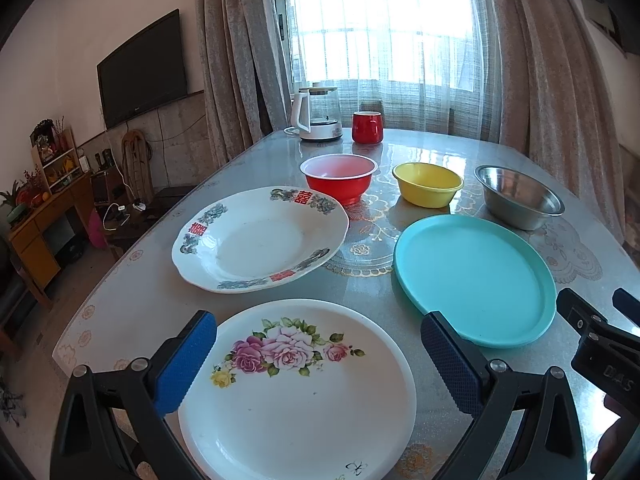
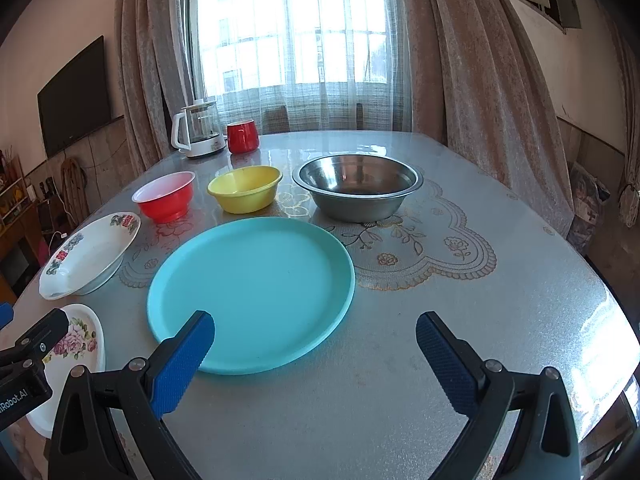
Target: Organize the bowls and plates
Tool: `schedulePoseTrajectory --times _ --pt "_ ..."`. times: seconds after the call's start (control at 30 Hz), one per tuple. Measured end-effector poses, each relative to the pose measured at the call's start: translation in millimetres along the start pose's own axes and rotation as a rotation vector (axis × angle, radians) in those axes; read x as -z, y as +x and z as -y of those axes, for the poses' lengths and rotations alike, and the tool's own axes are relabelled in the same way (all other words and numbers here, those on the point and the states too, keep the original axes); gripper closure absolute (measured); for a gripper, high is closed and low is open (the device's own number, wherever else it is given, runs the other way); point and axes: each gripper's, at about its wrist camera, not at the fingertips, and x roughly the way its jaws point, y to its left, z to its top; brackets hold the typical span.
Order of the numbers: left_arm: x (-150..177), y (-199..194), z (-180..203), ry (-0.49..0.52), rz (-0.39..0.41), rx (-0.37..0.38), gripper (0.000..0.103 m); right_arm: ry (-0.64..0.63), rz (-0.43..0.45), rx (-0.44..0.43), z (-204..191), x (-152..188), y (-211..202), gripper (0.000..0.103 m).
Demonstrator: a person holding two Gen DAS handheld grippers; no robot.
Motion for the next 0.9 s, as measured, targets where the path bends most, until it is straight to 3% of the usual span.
schedulePoseTrajectory --times 0.9 --pt "-4 -1 12 0.054 -0.001 0.031 0.0 0.027 -0.033 -0.012 12 2 9 0.001"
